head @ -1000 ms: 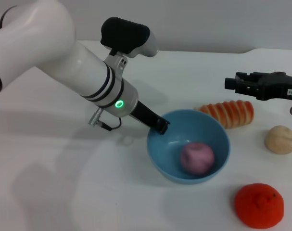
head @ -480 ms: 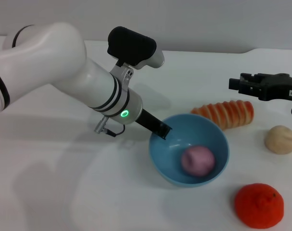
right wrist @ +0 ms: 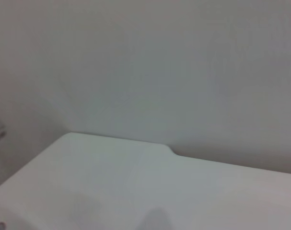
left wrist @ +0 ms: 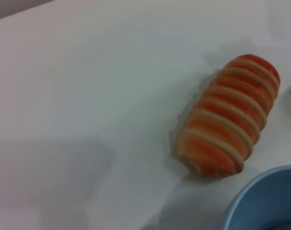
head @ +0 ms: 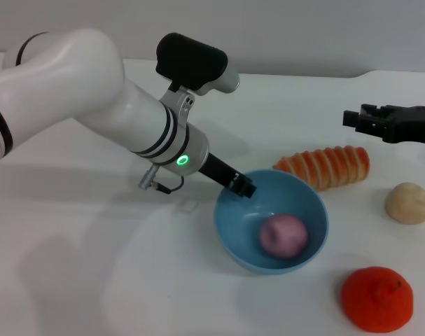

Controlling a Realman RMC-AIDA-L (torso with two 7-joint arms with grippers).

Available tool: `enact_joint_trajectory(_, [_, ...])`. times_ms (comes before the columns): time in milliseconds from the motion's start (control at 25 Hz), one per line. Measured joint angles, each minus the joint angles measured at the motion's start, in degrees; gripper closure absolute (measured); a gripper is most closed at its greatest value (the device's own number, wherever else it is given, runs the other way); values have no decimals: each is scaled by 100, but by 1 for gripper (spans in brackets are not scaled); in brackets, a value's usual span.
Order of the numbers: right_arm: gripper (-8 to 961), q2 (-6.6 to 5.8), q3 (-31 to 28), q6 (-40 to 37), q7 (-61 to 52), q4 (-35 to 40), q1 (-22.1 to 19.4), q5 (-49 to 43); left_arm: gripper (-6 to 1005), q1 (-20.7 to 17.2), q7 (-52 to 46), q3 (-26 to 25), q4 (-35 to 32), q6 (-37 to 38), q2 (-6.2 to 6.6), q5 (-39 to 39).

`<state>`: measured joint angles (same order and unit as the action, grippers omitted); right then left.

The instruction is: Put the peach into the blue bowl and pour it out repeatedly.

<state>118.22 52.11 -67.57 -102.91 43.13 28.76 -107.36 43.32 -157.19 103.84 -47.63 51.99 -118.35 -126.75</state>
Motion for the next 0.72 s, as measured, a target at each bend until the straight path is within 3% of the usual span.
enact_joint_trajectory(120, [433,0,-10,181,0,-6,-49,10,872,-63,27,-3,-191,-89,0,2])
enact_joint_trajectory(200, [419,4,-55,235,0,-6,-73,17,643,-194,34,-19,-494,-198,20,-11])
enact_joint_trajectory(480, [372,32,-418,311,707,-261,-191,483,398,-463,244,-429,-893,-595,38,-57])
enact_joint_trajectory(640, [345,45,-436,343,2015,-726,-301,1591,253,-765,503,-424,-903,-1740,10,-14])
enact_joint_trajectory(680, [338,48,-438,359,2606,-970,-311,2047,217,-765,503,-424,-903,-1740,10,-14])
enact_joint_trajectory(720, [338,52,-439,367,3097,-1188,-315,2424,181,-1057,471,-100,-857,-2981,-16,32])
